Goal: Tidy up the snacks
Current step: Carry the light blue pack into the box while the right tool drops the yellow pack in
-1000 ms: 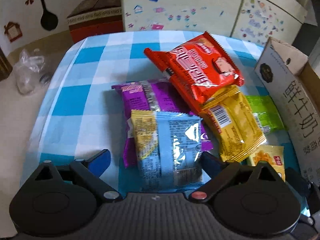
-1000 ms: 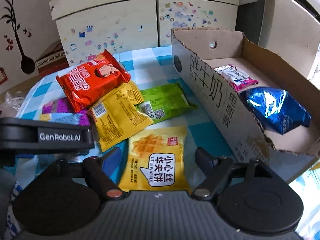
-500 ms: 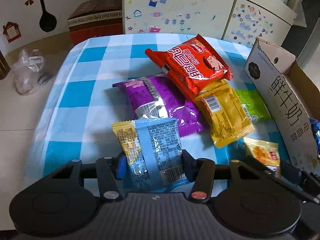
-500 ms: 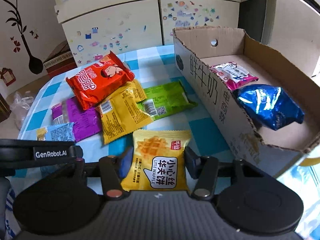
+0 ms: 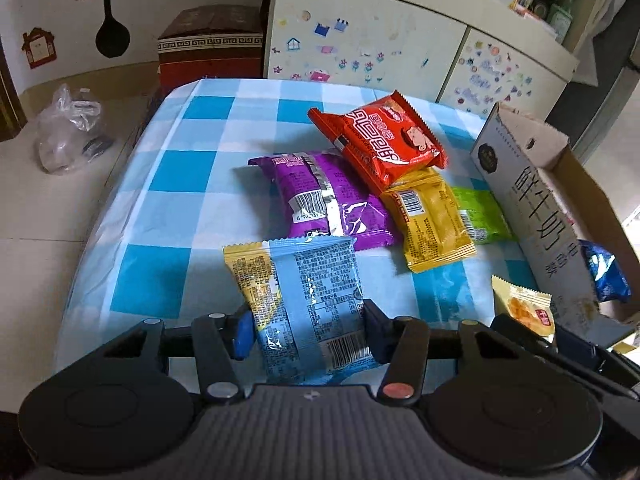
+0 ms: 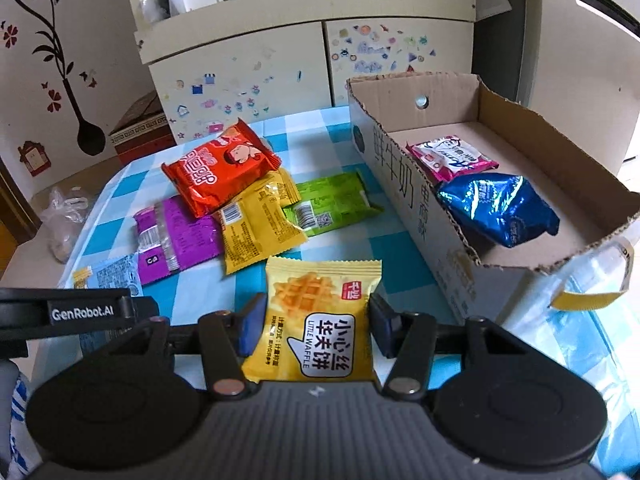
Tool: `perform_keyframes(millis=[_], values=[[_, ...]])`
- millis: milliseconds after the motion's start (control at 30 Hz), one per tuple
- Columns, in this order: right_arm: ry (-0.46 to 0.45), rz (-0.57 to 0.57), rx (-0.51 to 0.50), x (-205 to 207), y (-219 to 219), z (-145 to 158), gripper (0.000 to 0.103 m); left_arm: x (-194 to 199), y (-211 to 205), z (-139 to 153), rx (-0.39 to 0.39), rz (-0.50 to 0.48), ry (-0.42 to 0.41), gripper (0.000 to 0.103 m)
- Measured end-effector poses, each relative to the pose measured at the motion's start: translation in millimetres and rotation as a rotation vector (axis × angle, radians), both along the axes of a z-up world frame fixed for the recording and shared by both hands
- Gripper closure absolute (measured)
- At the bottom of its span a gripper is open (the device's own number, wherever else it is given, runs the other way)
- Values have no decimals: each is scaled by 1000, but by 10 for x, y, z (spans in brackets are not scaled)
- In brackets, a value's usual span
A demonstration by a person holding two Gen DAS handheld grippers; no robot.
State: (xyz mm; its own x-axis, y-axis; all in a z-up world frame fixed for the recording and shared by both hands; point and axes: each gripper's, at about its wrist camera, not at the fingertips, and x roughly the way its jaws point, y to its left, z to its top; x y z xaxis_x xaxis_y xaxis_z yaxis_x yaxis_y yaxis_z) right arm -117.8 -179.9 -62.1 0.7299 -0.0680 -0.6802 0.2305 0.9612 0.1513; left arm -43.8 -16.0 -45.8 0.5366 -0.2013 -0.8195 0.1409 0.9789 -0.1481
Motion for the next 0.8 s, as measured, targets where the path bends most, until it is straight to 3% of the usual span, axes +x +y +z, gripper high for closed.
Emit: perform_keyframes(millis=[467, 800], values=[[-46, 1, 23, -204, -96, 142, 48, -189, 176, 101, -59, 26, -10, 45], [-80, -15, 60, -285, -229, 246, 48, -292, 217, 127, -53, 35, -25, 45]])
